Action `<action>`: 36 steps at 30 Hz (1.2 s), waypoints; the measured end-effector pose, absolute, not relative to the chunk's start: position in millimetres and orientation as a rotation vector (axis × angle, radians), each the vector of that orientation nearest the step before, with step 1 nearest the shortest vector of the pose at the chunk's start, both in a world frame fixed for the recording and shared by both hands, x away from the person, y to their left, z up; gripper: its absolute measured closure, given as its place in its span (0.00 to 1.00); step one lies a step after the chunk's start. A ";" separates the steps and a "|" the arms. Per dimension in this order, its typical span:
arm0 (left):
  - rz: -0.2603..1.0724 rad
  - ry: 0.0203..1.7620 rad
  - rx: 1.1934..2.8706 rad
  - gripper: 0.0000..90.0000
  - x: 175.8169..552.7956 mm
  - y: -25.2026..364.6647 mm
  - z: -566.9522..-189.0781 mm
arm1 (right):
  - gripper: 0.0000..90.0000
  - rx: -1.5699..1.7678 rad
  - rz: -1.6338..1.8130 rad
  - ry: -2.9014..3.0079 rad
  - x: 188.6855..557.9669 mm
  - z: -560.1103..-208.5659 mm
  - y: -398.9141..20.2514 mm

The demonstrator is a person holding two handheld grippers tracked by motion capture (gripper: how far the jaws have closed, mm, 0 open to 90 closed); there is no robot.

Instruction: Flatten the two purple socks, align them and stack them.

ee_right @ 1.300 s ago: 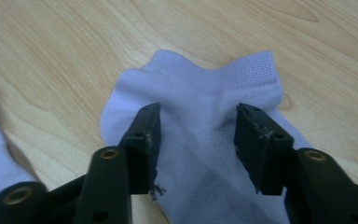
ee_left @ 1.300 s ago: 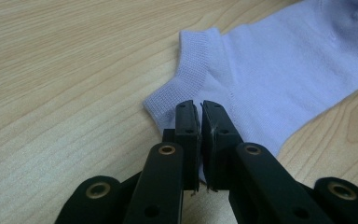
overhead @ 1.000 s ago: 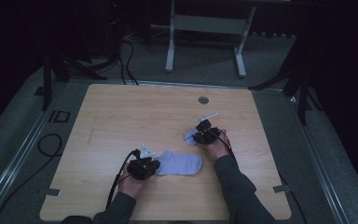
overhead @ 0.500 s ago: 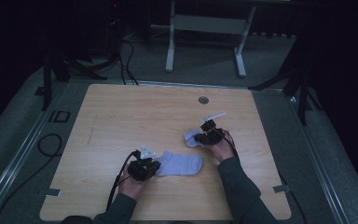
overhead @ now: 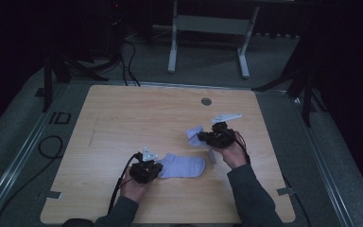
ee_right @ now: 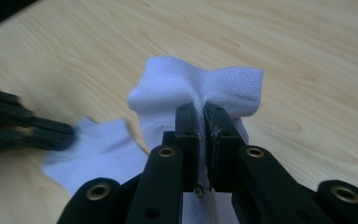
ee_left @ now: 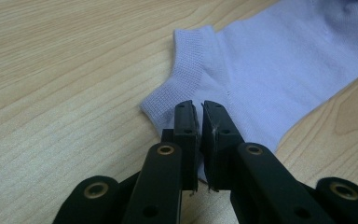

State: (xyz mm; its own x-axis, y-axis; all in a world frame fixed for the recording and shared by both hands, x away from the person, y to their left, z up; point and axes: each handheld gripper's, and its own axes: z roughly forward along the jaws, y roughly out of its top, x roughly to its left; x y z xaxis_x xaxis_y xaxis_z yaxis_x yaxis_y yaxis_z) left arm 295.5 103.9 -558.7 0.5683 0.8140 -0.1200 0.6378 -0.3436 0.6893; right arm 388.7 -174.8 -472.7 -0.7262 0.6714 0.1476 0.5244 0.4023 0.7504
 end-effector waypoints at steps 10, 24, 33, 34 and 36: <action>0.321 1.157 2.090 0.93 295.3 103.7 -558.7 | 0.94 0.966 1.363 2.411 358.6 -438.8 -172.2; 0.316 1.157 2.090 0.93 295.5 104.1 -558.7 | 0.93 0.947 1.350 2.417 353.2 -444.4 -157.2; 0.316 1.156 2.092 0.93 295.6 104.4 -558.6 | 0.93 0.943 1.305 2.453 349.9 -462.9 -146.9; 0.317 1.156 2.092 0.93 295.6 104.4 -558.6 | 0.93 0.942 1.303 2.456 349.6 -465.0 -146.3; 0.316 1.154 2.095 0.93 295.6 104.6 -558.5 | 0.93 0.950 1.307 2.465 348.5 -468.7 -144.9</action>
State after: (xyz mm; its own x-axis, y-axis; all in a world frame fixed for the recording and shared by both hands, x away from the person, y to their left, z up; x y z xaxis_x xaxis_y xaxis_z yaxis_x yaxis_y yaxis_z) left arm 295.6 104.6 -558.5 0.5704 0.8125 -0.1200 0.6381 -0.3463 0.6877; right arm 348.5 -144.9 -468.7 -0.7753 0.6199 0.1215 0.4484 0.4046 0.7971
